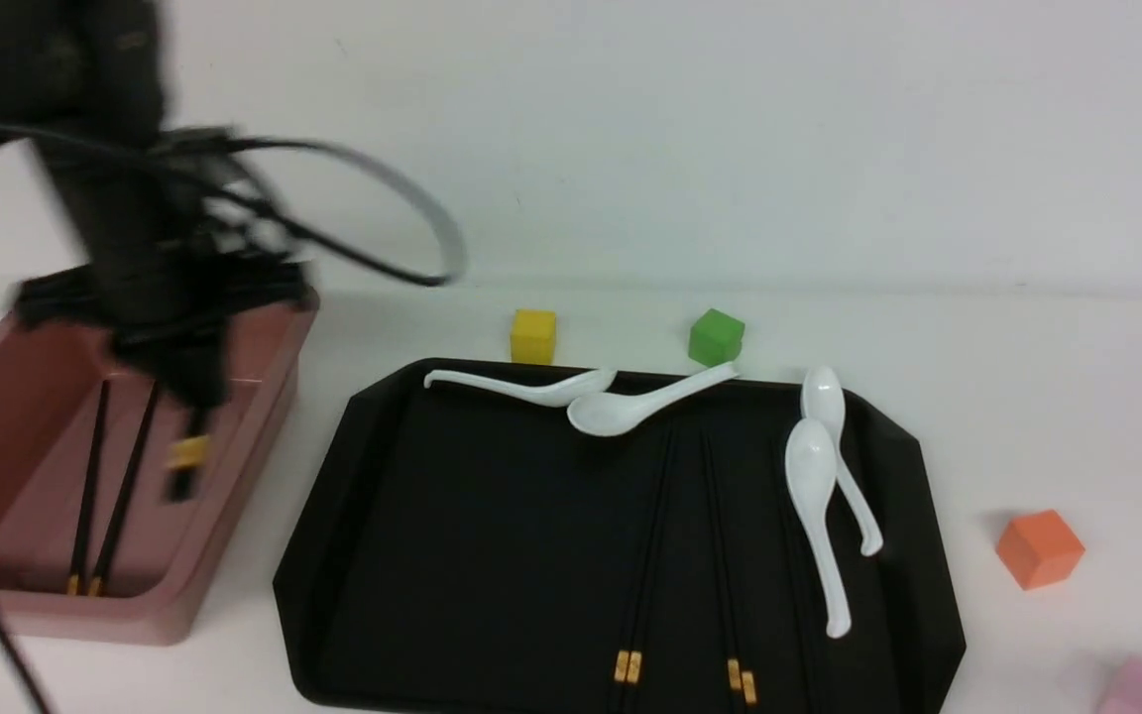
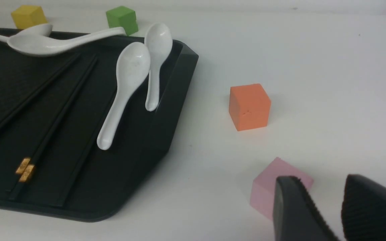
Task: On white tablecloth take chopsticks from black tray and put them in box.
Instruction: 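Place the chopsticks into the pink bin with the left gripper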
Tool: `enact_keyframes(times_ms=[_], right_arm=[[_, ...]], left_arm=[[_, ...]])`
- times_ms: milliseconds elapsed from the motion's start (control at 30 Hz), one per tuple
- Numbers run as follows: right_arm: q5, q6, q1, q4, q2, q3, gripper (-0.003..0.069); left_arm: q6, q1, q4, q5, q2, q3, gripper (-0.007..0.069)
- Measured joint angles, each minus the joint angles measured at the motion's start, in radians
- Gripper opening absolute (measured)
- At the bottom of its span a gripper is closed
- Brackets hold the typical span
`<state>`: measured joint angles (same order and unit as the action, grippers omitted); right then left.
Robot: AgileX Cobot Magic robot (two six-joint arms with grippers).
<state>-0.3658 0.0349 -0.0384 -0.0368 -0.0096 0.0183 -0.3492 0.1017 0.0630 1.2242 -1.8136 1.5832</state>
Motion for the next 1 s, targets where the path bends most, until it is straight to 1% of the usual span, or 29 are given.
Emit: enact_keyframes(times_ms=[67,100,133,167,300,400,633,733,933,1000], right_arm=[[0.000,0.000,0.000,0.000,0.000,0.000,0.0242],[0.000,0.000,0.000,0.000,0.000,0.000,0.0242],[0.000,0.000,0.000,0.000,0.000,0.000,0.0242],[0.000,0.000,0.000,0.000,0.000,0.000,0.0242],[0.000,0.000,0.000,0.000,0.000,0.000,0.0242],[0.000,0.000,0.000,0.000,0.000,0.000,0.0242],[0.000,0.000,0.000,0.000,0.000,0.000,0.0242],[0.000,0.000,0.000,0.000,0.000,0.000,0.0242],[0.000,0.000,0.000,0.000,0.000,0.000,0.0242],[0.000,0.000,0.000,0.000,0.000,0.000,0.0242]], left_arm=[[0.003,-0.063,0.001,0.000,0.000,-0.037,0.0106],[0.004,-0.076,0.001,0.000,0.000,-0.045,0.0106],[0.006,-0.131,0.001,-0.005,0.000,-0.076,0.0106],[0.006,-0.156,0.001,-0.018,0.000,-0.091,0.0106],[0.006,-0.205,-0.005,-0.087,-0.009,-0.117,0.0106],[0.008,-0.207,-0.012,-0.117,-0.035,-0.119,0.0106],[0.010,-0.204,-0.033,-0.120,-0.073,-0.120,0.0110],[0.010,-0.204,-0.040,-0.116,-0.077,-0.120,0.0145],[0.029,-0.204,-0.085,-0.048,-0.072,-0.120,0.0251],[0.029,-0.204,-0.093,-0.029,-0.062,-0.120,0.0251]])
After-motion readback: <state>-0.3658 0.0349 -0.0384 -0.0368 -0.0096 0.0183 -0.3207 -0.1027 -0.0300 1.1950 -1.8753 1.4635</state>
